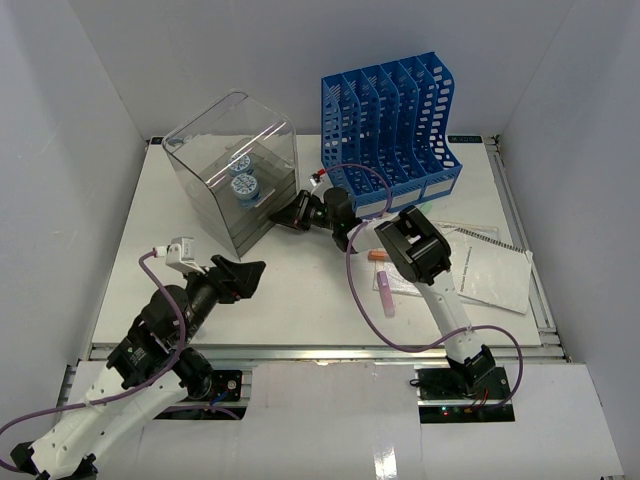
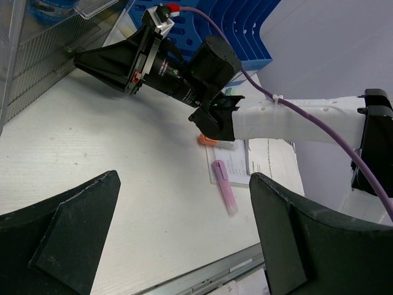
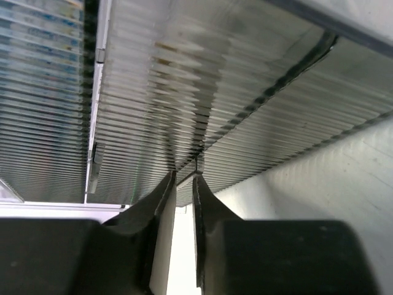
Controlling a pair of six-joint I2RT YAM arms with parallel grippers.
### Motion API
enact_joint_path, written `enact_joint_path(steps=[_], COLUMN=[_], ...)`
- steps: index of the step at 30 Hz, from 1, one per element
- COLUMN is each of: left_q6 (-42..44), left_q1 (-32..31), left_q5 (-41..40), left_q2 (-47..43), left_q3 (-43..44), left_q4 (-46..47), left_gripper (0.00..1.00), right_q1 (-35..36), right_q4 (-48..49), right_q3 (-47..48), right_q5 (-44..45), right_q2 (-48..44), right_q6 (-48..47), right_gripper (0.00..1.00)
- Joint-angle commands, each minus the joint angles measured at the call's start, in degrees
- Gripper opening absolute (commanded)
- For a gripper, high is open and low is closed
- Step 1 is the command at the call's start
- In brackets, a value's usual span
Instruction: Organize the desk
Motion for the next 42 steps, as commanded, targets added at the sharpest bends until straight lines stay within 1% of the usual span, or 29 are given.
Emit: enact_joint_path(steps=[1,5,12,18,23,25,29,30,33,34,37,39,41,42], left_q6=[-0.24,-0.11,-0.26,0.37,0.28,0.17,1.03,1.45,3.84,4.70,6.66,7.25,8.13,8.41], left_q1=[0.00,0.00,0.00,0.00,0.00,0.00,0.00,0.00,0.00,0.00,0.05,0.00,0.00,0.00], left_q5=[0.20,0.29,0.58,1.47,2.41,2.78,4.27,4.79,7.19,8.20,11.57,13.80,16.57,17.37], left_q2=[0.66,1.30,2.06,2.80,2.90,3.40,6.03,6.82,10.58,12.12,16.92,19.79,22.80,23.91], left_q3=[0.46,0.75,-0.22,-0.26,-0.18,-0.17,0.16,0.33,1.75,2.31,3.50,3.60,3.60,4.08], left_q4=[1.36,1.26,1.36,1.36,1.36,1.51,2.87,3.39,5.79,6.63,9.40,11.34,13.89,14.59], left_gripper=[0.98,0.98,0.98,0.98,0.98,0.98,0.98,0.98,0.98,0.98,0.98,0.98,0.98,0.98], right_q1=[0.45,0.39,-0.01,-1.24,-2.42,-2.54,-2.76,-2.85,-3.25,-3.37,-3.81,-4.18,-4.27,-4.26], right_q4=[7.35,8.83,11.31,13.63,15.52,15.77,13.84,12.38,8.13,5.85,-2.13,-8.57,-18.09,-21.88], right_q3=[1.56,0.68,-5.57,-17.13,-24.91,-26.62,-24.96,-24.26,-24.08,-24.35,-26.15,-27.48,-29.09,-29.49], right_q5=[1.37,1.04,-0.09,-1.33,-2.10,-3.08,-6.90,-7.76,-10.84,-11.59,-13.24,-14.04,-13.36,-12.10], right_q2=[1.86,1.83,-2.51,-8.38,-13.16,-14.04,-14.25,-14.58,-18.51,-20.41,-26.28,-32.12,-38.67,-39.99], right_q6=[2.99,3.65,2.62,0.16,-1.13,-2.06,-6.33,-7.70,-12.55,-14.98,-23.82,-31.06,-42.63,-45.17], right_gripper=[0.12,0.08,0.08,0.08,0.08,0.09,0.41,0.47,0.85,0.90,0.90,0.90,0.90,0.90])
